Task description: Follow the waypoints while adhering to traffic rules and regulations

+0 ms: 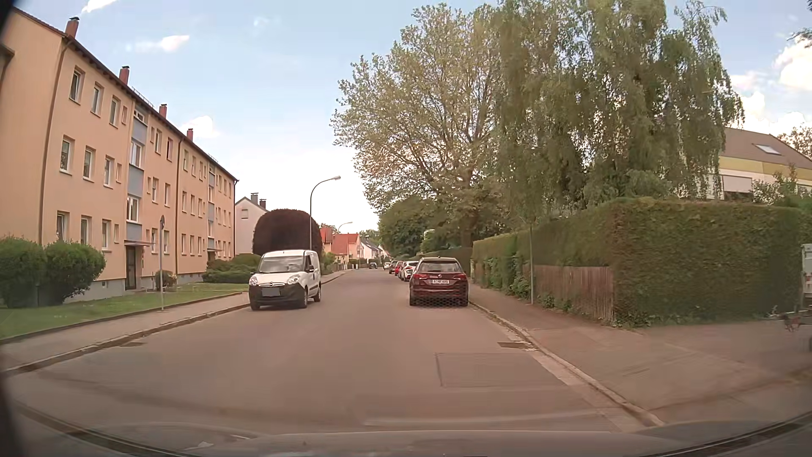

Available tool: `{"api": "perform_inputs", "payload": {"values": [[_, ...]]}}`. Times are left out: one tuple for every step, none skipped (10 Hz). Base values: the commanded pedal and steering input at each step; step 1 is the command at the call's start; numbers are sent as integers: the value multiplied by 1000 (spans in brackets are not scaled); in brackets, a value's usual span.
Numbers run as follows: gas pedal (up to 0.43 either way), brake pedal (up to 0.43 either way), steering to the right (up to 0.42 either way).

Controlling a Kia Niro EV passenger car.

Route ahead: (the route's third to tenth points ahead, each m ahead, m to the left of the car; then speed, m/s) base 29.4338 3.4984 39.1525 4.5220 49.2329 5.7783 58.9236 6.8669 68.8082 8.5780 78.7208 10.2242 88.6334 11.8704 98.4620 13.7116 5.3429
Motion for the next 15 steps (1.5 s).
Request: {"api": "perform_inputs", "payload": {"values": [[0, 280, -17], [0, 280, -17], [0, 280, -17], [0, 268, -17], [0, 238, -20], [0, 232, -26], [0, 232, -35], [0, 232, -49], [0, 232, -59], [0, 232, -71], [0, 226, -79], [0, 226, -92], [0, 220, -107], [0, 213, -107], [0, 213, -107]]}}
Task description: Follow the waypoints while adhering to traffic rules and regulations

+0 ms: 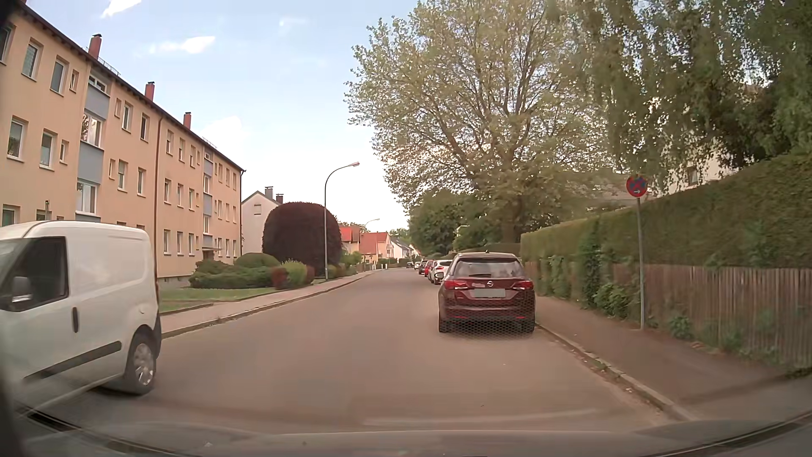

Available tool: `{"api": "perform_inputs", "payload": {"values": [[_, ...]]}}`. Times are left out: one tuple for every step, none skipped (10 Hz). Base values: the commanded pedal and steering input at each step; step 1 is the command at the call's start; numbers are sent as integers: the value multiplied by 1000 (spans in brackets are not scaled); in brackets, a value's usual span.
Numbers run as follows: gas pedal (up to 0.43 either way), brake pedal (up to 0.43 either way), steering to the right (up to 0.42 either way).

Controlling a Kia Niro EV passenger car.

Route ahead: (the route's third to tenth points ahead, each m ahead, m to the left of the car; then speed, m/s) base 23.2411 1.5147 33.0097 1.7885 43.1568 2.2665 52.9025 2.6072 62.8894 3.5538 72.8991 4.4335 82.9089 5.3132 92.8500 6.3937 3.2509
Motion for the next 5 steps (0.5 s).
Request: {"api": "perform_inputs", "payload": {"values": [[0, 195, -107], [0, 183, -107], [0, 177, -108], [0, 177, -109], [0, 49, -115]]}}
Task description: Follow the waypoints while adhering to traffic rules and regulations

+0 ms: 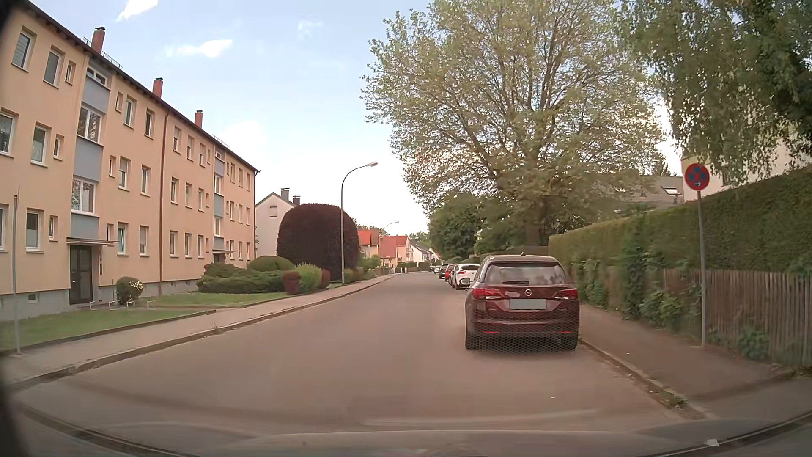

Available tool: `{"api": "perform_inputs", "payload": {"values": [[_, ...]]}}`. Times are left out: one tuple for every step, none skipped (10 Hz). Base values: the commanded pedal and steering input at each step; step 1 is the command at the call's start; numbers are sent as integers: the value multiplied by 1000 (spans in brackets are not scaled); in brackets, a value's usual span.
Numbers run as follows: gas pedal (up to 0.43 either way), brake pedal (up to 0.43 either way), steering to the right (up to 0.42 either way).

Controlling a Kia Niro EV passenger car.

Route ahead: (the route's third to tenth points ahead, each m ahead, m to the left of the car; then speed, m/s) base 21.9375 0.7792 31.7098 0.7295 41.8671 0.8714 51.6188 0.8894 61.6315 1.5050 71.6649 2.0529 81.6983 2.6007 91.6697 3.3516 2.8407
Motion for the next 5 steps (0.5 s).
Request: {"api": "perform_inputs", "payload": {"values": [[0, 24, -125], [0, 18, -138], [0, 18, -154], [0, 24, -178], [0, 18, -201]]}}
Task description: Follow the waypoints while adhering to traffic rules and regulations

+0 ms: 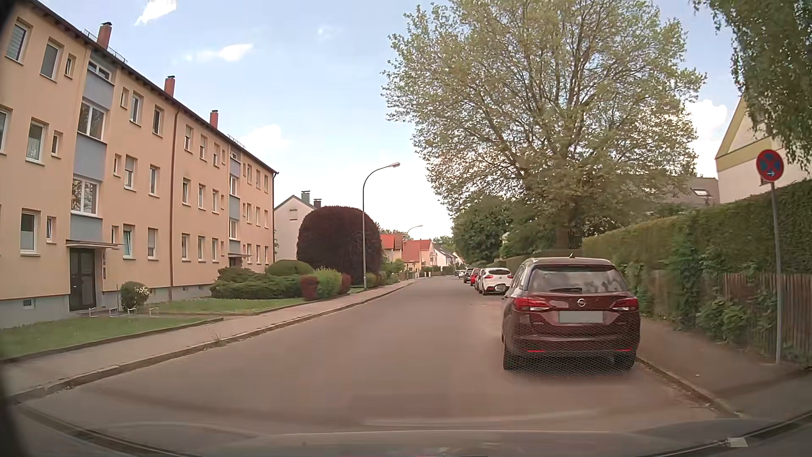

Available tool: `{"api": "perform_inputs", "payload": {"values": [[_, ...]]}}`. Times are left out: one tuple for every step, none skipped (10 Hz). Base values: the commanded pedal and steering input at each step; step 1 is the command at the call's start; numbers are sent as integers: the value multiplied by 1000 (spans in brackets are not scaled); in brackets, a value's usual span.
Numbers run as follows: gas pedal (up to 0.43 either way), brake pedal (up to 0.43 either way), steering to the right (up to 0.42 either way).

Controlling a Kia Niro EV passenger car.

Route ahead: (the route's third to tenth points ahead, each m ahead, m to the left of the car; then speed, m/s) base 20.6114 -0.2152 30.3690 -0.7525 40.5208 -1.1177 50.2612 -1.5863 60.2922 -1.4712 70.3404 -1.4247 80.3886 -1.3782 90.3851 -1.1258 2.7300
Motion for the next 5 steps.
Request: {"api": "perform_inputs", "payload": {"values": [[0, 18, -217], [0, 24, -229], [0, 18, -242], [0, 18, -255], [0, 18, -264]]}}
